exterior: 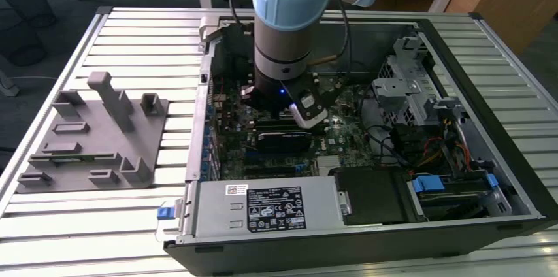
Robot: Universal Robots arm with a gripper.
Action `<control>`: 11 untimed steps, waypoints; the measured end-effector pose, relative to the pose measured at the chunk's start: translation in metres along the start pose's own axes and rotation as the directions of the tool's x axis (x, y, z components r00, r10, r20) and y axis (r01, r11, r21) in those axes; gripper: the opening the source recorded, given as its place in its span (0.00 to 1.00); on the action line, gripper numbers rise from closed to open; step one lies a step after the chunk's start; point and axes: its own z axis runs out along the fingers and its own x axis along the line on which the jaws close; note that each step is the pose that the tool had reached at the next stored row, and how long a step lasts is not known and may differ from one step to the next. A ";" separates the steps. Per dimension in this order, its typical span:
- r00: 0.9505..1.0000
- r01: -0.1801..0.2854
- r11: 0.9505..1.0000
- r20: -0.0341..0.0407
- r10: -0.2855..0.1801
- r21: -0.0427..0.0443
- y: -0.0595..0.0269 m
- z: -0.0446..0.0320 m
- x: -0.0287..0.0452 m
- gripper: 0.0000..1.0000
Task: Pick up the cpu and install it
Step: 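Install the second cpu locking lever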
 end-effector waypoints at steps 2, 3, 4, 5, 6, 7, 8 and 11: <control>1.000 0.000 1.000 0.001 0.000 -0.011 -0.0002 0.0010 0.0002 0.11; 1.000 0.000 1.000 0.001 0.000 -0.016 -0.0004 0.0016 0.0003 0.11; 1.000 0.000 1.000 0.001 0.000 -0.020 -0.0005 0.0023 0.0004 0.11; 1.000 0.000 1.000 0.001 0.000 -0.023 -0.0007 0.0032 0.0005 0.11; 1.000 0.000 1.000 0.001 0.000 -0.024 -0.0010 0.0043 0.0007 0.11; 1.000 0.000 1.000 0.001 0.000 -0.026 -0.0013 0.0052 0.0010 0.11; 1.000 -0.001 1.000 0.001 0.001 -0.027 -0.0016 0.0059 0.0014 0.11; 1.000 -0.002 0.999 0.002 0.003 -0.035 -0.0020 0.0076 0.0041 0.11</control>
